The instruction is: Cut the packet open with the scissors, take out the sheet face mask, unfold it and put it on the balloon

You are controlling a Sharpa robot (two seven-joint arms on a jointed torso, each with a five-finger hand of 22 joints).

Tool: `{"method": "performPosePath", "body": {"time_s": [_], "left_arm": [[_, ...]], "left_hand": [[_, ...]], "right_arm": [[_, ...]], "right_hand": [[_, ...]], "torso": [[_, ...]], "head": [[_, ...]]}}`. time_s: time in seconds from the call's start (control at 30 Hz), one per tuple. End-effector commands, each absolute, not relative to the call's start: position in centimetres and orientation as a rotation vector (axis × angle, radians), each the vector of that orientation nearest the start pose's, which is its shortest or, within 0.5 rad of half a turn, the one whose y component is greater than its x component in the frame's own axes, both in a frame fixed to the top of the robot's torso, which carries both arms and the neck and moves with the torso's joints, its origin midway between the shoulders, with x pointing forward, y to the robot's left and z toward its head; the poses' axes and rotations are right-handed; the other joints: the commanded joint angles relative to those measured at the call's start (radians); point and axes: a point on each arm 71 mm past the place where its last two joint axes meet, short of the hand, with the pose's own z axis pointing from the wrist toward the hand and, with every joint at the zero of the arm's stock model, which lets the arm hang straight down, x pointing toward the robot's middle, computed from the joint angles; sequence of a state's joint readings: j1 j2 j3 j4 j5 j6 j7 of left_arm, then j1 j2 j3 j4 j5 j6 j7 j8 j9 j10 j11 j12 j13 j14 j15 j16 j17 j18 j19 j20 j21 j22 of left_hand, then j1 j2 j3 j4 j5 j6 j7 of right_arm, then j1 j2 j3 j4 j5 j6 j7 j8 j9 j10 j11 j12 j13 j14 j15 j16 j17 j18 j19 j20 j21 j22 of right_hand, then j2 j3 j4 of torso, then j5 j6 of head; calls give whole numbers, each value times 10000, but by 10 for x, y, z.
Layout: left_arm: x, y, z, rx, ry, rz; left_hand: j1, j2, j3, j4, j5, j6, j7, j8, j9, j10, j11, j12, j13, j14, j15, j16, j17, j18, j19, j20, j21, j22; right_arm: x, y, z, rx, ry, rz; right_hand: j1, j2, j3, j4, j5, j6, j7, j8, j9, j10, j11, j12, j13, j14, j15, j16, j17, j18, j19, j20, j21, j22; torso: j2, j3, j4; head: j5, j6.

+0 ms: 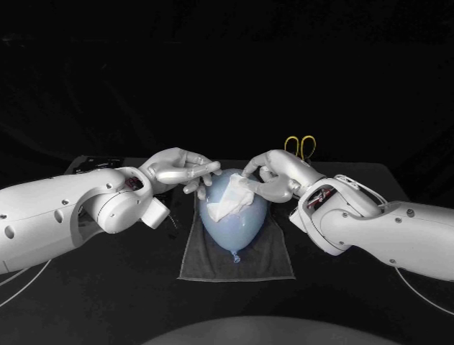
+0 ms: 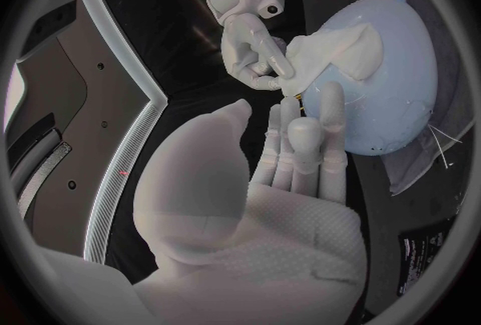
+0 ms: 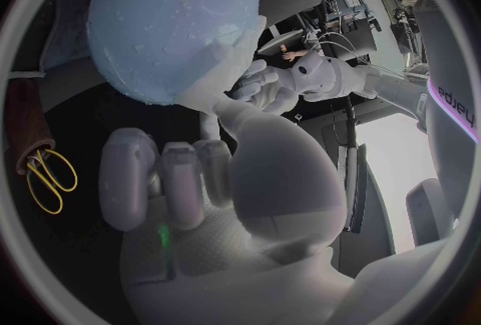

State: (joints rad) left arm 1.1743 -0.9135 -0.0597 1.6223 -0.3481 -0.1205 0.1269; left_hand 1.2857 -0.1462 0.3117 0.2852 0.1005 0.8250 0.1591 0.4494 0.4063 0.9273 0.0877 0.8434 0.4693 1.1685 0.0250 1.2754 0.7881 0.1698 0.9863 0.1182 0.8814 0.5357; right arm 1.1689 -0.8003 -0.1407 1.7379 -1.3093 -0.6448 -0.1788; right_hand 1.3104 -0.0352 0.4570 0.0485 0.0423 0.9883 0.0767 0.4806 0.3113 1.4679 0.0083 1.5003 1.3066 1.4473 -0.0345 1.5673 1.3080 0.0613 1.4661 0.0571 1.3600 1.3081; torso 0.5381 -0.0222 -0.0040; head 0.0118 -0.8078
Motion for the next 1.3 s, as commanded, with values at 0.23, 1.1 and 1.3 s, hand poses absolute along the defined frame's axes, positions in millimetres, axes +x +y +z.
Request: {"method": "performPosePath", "body": {"time_s": [0.23,1.1,1.3], "left_arm": [[453,197,-200,-7939,18602,-14591],[452,170,-190,-4387,17429,-13404],[452,165,-190,-4126,17416,-13062]], "left_hand": [[455,72,-329,-17,64,109,23,124,-213,-247,66,-843,-830,-1392,99,-1471,-2003,131,-216,168,-1049,-674],[2211,-406,-1696,-993,-457,-578,334,392,-963,-1390,494,-2286,-2642,-1976,468,-144,-2240,127,98,470,-1310,-847],[2314,-207,-2212,-961,-493,-234,196,645,-1100,-902,340,-2177,-2852,-765,319,1068,-1063,136,266,304,-356,-216]], "right_arm": [[417,-136,-185,882,13792,9785],[413,-135,-182,1090,13592,10046],[411,-135,-181,1116,13459,10151]], "right_hand": [[199,105,238,-91,64,82,-22,200,111,614,-81,166,2071,1235,-263,35,2628,-226,414,-97,194,2119],[183,77,284,-119,65,63,-25,234,124,609,-85,154,2061,1235,-270,35,2628,-226,416,-105,197,2119],[183,77,284,-119,65,63,-25,234,124,609,-85,154,2061,1235,-270,35,2628,-226,416,-105,197,2119]], "torso": [[-3,0,1],[7,2,-6],[-3,1,5]], "head": [[-12,-11],[-6,6],[-24,-4]]}}
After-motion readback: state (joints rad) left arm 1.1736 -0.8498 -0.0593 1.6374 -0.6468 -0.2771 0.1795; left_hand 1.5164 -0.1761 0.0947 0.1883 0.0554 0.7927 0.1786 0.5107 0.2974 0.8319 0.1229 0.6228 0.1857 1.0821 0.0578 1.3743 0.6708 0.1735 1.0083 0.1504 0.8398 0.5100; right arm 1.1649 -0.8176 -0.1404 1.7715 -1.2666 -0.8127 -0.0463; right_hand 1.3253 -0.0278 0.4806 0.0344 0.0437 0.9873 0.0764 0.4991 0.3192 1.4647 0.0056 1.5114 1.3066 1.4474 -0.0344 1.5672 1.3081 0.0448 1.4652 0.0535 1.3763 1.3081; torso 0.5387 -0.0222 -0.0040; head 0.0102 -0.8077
